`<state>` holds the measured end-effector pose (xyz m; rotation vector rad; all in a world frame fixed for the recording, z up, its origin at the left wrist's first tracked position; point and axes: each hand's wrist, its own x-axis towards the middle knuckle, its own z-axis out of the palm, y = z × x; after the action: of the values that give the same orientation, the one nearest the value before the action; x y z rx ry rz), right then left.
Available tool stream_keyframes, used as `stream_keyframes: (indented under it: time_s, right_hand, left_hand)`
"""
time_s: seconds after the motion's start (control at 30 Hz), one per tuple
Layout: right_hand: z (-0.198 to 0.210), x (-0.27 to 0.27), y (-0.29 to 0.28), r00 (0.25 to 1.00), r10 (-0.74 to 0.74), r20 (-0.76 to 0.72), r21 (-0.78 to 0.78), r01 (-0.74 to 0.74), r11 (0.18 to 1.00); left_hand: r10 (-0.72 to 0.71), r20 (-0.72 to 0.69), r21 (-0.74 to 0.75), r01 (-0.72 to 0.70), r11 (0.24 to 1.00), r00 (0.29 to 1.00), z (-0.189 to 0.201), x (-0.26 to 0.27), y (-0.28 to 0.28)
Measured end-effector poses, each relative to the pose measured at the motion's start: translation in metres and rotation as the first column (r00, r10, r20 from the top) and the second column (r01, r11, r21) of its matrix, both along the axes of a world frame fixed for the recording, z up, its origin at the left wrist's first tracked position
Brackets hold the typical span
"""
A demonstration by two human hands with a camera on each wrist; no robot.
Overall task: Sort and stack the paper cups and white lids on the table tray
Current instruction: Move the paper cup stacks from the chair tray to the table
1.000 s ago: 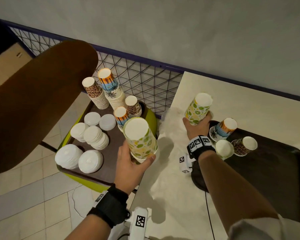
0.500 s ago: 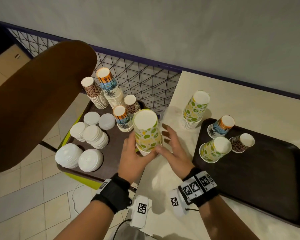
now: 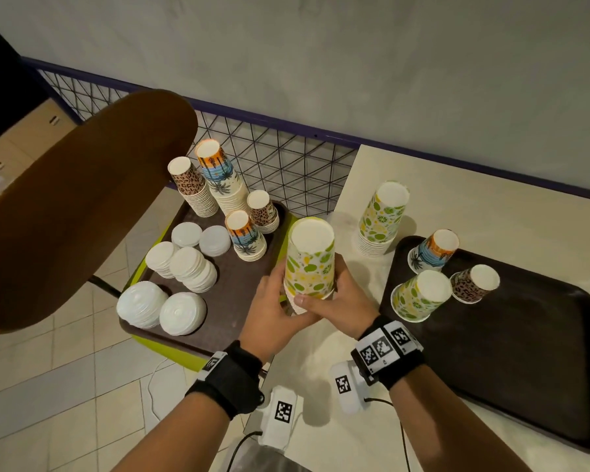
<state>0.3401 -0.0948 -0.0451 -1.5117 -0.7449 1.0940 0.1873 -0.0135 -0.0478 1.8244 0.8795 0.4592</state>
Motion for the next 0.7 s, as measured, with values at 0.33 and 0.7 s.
stream_keyframes:
  time_s: [0.33, 0.7]
  right_hand:
    - [-0.021, 0.041, 0.003, 0.917, -0.346, 0.196, 0.037, 0.346, 0.937]
    - [-0.067, 0.036, 0.013, 0.862, -0.393, 0.321, -0.121, 0.449, 0.885]
  left_hand:
    - [0.394, -0.018, 0.056, -0.392, 0.918, 0.919, 0.003, -0.022, 0.025]
    - [0.502, -0.109, 0.141, -0.487, 0.862, 0.858, -0.014, -0.014, 0.109]
